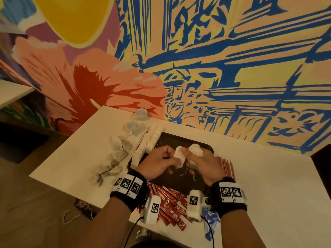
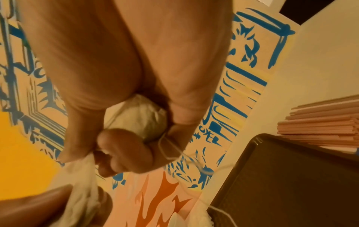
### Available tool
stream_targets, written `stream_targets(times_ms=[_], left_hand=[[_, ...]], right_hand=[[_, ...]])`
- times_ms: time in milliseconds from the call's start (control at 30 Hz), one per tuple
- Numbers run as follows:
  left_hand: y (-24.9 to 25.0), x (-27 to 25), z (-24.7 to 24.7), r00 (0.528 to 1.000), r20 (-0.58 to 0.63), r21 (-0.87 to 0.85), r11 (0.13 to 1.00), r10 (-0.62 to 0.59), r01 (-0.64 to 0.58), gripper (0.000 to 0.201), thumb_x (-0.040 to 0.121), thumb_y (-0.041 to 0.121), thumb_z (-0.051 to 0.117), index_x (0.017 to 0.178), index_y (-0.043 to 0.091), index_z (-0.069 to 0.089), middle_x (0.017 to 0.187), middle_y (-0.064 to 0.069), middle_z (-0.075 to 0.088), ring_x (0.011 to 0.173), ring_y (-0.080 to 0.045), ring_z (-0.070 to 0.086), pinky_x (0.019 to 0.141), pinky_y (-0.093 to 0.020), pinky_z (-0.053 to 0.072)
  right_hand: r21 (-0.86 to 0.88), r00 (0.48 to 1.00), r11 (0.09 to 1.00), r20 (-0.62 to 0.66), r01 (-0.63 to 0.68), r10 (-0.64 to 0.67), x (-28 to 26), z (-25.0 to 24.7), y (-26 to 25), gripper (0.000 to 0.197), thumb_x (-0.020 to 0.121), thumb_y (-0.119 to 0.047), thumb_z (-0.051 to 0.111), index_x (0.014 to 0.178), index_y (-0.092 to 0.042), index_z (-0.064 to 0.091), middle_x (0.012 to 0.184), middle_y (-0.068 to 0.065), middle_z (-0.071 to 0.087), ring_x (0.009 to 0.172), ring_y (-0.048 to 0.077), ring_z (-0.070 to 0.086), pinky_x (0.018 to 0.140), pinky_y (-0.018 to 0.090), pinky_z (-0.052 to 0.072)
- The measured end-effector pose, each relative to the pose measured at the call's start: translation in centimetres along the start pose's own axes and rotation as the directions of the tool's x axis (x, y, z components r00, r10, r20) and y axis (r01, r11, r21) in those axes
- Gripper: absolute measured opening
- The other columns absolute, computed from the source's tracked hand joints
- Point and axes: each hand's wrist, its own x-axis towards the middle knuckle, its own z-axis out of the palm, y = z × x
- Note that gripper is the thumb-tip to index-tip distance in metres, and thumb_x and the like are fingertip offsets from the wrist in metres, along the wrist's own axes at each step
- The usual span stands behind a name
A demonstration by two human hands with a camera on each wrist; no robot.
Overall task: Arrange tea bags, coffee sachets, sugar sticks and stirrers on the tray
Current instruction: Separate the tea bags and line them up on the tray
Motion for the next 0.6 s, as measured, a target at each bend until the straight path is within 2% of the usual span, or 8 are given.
stream_targets(times_ms=[167, 267, 367, 433, 500, 533, 567, 600], left_hand=[[0.0, -0.2, 0.0, 1.0, 0.027, 0.004, 1.0, 0.001, -0.001, 0.023, 0.094, 0.018, 0.068, 0.114, 0.006, 0.065, 0.096, -0.01, 0.075, 0.078, -0.016, 0.067, 0.063, -0.025, 0.053], [-0.3, -0.2, -0.4, 0.999, 0.036, 0.058, 0.998, 0.018, -0.02, 0.019, 0.095, 0.02, 0.067, 0.105, 0.004, 0.071, 0.082, 0.0, 0.073, 0.071, -0.009, 0.063, 0.065, -0.022, 0.052], [-0.6, 0.2, -1.5, 1.0, 0.017, 0.112, 0.994, 0.011, -0.013, 0.023, 0.093, 0.022, 0.07, 0.101, 0.001, 0.072, 0.091, -0.01, 0.075, 0.072, -0.009, 0.064, 0.065, -0.022, 0.053], [-0.6, 0.3, -2.4, 1.0, 0.006, 0.172, 0.985, 0.008, -0.009, 0.024, 0.091, 0.027, 0.072, 0.095, 0.003, 0.073, 0.094, -0.011, 0.076, 0.073, -0.012, 0.065, 0.066, -0.023, 0.053], [-0.5, 0.7, -3.9, 0.999, -0.035, 0.219, 0.976, 0.007, 0.001, 0.019, 0.089, 0.028, 0.074, 0.077, 0.014, 0.074, 0.082, -0.001, 0.075, 0.068, -0.009, 0.064, 0.065, -0.019, 0.051], [-0.3, 0.9, -4.8, 0.997, -0.073, 0.229, 0.973, 0.006, 0.011, 0.023, 0.089, 0.027, 0.074, 0.068, 0.021, 0.071, 0.074, 0.006, 0.072, 0.064, -0.006, 0.062, 0.062, -0.015, 0.049], [-0.1, 1.2, -5.8, 0.993, -0.117, 0.236, 0.972, 0.01, 0.018, 0.027, 0.089, 0.028, 0.075, 0.063, 0.022, 0.069, 0.067, 0.01, 0.069, 0.061, -0.005, 0.06, 0.06, -0.012, 0.047], [0.1, 1.5, -6.8, 0.987, -0.161, 0.235, 0.972, 0.015, 0.023, 0.029, 0.089, 0.03, 0.075, 0.065, 0.014, 0.068, 0.064, 0.011, 0.066, 0.06, -0.004, 0.058, 0.06, -0.013, 0.046]], right_hand=[[-0.126, 0.998, 0.99, 0.021, 0.063, -0.06, 0.2, 0.0, -0.4, 0.029, 0.089, -0.036, 0.074, 0.1, -0.009, 0.072, 0.068, 0.006, 0.062, 0.061, 0.019, 0.055, 0.049, 0.027, 0.045], [-0.188, 0.995, 0.977, 0.028, 0.103, -0.099, 0.8, 0.0, -0.6, 0.027, 0.091, -0.035, 0.074, 0.096, -0.008, 0.071, 0.065, 0.008, 0.059, 0.057, 0.025, 0.051, 0.047, 0.028, 0.042], [-0.202, 0.994, 0.974, 0.063, 0.099, -0.088, 1.5, 0.4, -0.6, 0.026, 0.09, -0.037, 0.073, 0.094, -0.011, 0.071, 0.066, 0.008, 0.059, 0.055, 0.019, 0.051, 0.048, 0.027, 0.042], [-0.18, 0.996, 0.981, 0.075, 0.068, -0.055, 2.1, 0.7, -0.3, 0.031, 0.091, -0.041, 0.071, 0.098, -0.011, 0.07, 0.071, 0.006, 0.062, 0.059, 0.016, 0.055, 0.05, 0.029, 0.044], [-0.153, 0.999, 0.988, 0.052, 0.009, -0.001, 2.9, 0.9, -0.1, 0.039, 0.091, -0.049, 0.068, 0.104, -0.013, 0.07, 0.078, 0.004, 0.066, 0.065, 0.015, 0.058, 0.054, 0.03, 0.045], [-0.142, 0.999, 0.99, 0.037, -0.022, 0.027, 3.2, 0.9, -0.1, 0.041, 0.091, -0.052, 0.067, 0.105, -0.013, 0.069, 0.08, 0.003, 0.068, 0.066, 0.015, 0.059, 0.054, 0.03, 0.046], [-0.121, 0.998, 0.992, 0.022, -0.047, 0.05, 3.6, 0.8, -0.1, 0.043, 0.092, -0.052, 0.065, 0.106, -0.012, 0.069, 0.08, 0.002, 0.068, 0.066, 0.014, 0.059, 0.054, 0.029, 0.046], [-0.092, 0.998, 0.993, 0.005, -0.069, 0.07, 4.0, 0.8, -0.1, 0.043, 0.092, -0.051, 0.064, 0.107, -0.011, 0.069, 0.08, 0.002, 0.068, 0.065, 0.013, 0.06, 0.053, 0.028, 0.046]])
